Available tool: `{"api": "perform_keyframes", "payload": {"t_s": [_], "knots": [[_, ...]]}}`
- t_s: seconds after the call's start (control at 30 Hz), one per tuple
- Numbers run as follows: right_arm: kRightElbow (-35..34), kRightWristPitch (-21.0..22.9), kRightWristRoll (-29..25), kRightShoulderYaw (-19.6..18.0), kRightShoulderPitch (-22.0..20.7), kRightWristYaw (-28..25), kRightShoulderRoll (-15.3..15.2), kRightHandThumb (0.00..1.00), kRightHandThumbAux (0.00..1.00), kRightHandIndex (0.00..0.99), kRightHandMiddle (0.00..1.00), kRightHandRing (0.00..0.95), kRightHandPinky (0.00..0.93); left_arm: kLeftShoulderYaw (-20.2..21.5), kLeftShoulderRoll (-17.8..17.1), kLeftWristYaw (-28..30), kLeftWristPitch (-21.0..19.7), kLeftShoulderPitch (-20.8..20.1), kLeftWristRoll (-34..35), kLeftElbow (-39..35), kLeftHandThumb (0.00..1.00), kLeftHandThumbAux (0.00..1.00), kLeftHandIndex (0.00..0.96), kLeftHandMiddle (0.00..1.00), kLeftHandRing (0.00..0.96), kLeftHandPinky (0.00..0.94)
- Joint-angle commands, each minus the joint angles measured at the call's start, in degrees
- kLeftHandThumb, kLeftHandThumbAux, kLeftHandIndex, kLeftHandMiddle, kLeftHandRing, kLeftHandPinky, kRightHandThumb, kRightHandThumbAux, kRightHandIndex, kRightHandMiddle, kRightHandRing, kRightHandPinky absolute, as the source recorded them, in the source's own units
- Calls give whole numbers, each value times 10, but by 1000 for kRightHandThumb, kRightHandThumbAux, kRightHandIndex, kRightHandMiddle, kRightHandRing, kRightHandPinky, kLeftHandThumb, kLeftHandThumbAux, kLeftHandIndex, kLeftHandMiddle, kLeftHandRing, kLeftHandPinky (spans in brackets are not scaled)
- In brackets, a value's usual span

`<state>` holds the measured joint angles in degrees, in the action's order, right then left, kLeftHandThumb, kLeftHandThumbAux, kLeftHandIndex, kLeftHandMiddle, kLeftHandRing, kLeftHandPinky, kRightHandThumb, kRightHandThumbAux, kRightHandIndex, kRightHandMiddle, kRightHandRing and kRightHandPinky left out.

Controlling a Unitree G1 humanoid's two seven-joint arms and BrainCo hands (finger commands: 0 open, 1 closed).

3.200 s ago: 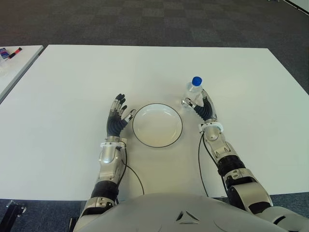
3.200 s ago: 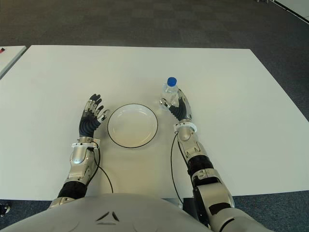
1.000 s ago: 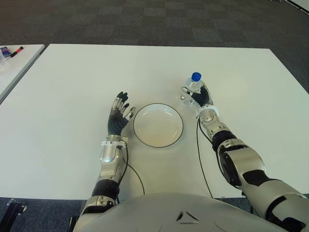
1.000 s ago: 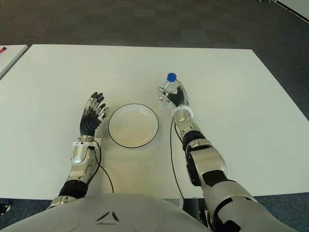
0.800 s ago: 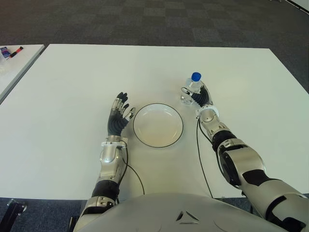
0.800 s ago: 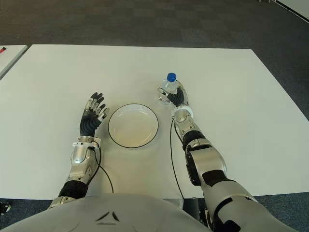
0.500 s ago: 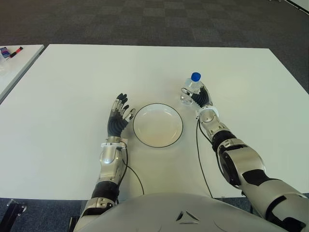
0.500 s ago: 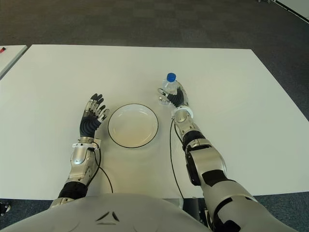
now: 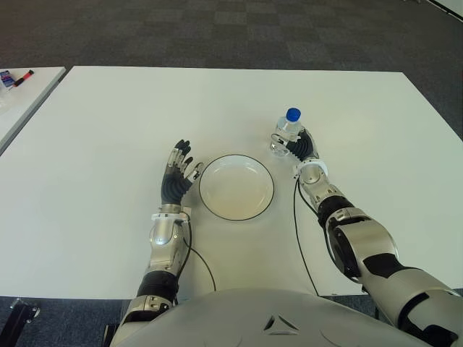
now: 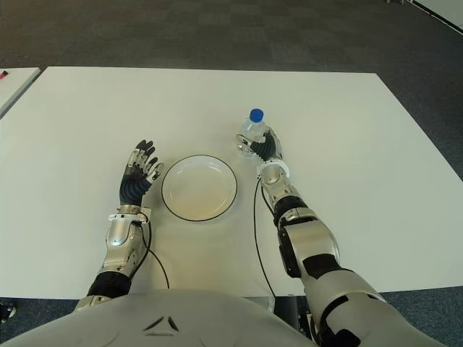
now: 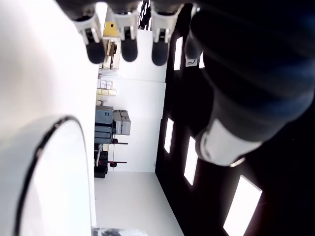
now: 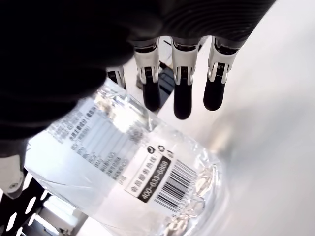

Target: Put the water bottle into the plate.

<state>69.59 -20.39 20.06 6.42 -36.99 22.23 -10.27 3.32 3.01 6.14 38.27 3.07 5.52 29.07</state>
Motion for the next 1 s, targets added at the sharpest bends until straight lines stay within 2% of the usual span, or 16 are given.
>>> {"api": "perform_keyframes", "payload": {"t_s": [0.03, 0.13, 0.23, 0.33, 1.0], "knots": [[7, -25, -3, -1, 6, 25, 1, 700, 659, 395, 356, 355, 404, -2, -1, 2, -4, -3, -3, 2, 320, 788, 65, 90, 76, 102], [4, -31, 0, 0, 7, 49, 7, 716, 689, 417, 397, 394, 424, -2, -1, 0, -2, -3, -6, 2, 316, 790, 65, 89, 75, 106], [5, -33, -1, -1, 6, 57, 9, 804, 680, 453, 420, 420, 442, -2, -1, -1, -2, -3, -7, 2, 312, 790, 66, 88, 76, 109], [6, -33, -3, -2, 6, 60, 9, 833, 676, 461, 432, 442, 458, -1, -1, -5, -2, -4, -10, 3, 310, 786, 66, 88, 76, 111], [6, -36, -2, 0, 12, 71, 9, 845, 675, 458, 444, 469, 474, 0, -1, -5, -2, -7, -12, 5, 304, 786, 67, 87, 73, 102]]}}
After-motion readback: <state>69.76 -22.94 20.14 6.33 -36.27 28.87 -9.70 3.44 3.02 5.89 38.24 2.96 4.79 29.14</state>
